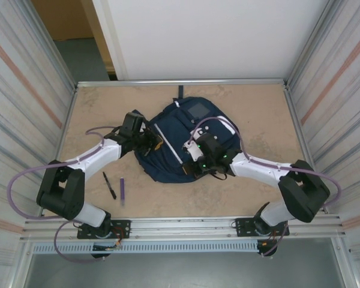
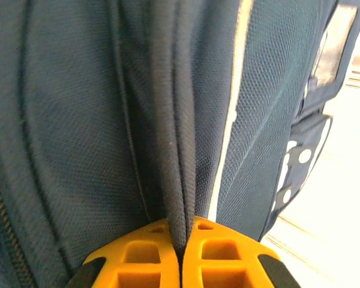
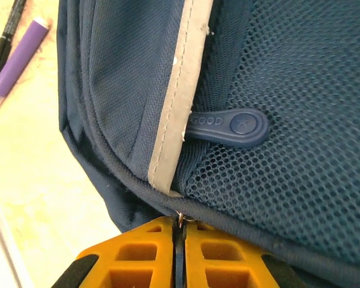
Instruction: Pack the student bag
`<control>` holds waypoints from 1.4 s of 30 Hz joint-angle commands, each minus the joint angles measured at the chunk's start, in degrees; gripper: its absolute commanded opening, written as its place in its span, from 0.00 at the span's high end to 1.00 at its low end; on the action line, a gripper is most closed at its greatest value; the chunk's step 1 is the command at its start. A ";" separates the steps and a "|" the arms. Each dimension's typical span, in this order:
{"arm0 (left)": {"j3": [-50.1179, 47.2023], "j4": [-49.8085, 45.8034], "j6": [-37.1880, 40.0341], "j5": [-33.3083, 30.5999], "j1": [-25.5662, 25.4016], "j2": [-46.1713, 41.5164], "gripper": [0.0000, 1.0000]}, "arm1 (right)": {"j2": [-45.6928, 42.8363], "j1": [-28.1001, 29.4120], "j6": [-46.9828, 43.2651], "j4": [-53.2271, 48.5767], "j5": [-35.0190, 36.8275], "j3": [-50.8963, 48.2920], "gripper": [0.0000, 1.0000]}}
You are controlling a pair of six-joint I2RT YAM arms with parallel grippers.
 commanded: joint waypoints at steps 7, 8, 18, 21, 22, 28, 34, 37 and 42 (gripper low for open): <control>-2.79 7.00 -3.21 1.39 -2.56 -0.36 1.00 | 8.74 1.71 13.83 -1.54 -12.14 10.92 0.89; -2.79 6.09 -2.93 0.82 -2.08 -0.50 1.00 | 8.97 1.46 14.15 -2.81 -12.59 11.42 0.89; -3.00 9.10 -3.92 1.18 -2.12 0.96 1.00 | 12.10 0.80 39.69 5.67 -19.35 12.03 0.79; -3.15 7.92 -1.59 0.61 -1.51 0.41 1.00 | 10.67 1.22 47.99 15.02 -16.50 8.29 0.72; -3.14 7.11 -0.49 0.71 -1.01 0.02 0.96 | 9.96 1.26 48.21 15.90 -15.73 7.68 0.71; -2.51 -3.58 14.82 3.86 2.90 -5.48 0.64 | 1.50 3.37 28.96 -8.35 -4.61 13.53 0.64; 0.16 -16.97 32.18 -1.02 -3.57 -14.11 0.61 | -16.04 4.47 13.61 -15.93 19.92 8.24 0.57; -0.97 -18.23 35.42 -6.00 -11.15 -18.17 0.60 | -22.26 3.58 2.94 -11.38 27.31 2.05 0.54; -3.29 -17.58 36.47 -12.73 -22.65 -18.72 0.59 | -23.45 0.52 -27.72 -6.06 20.50 -4.86 0.46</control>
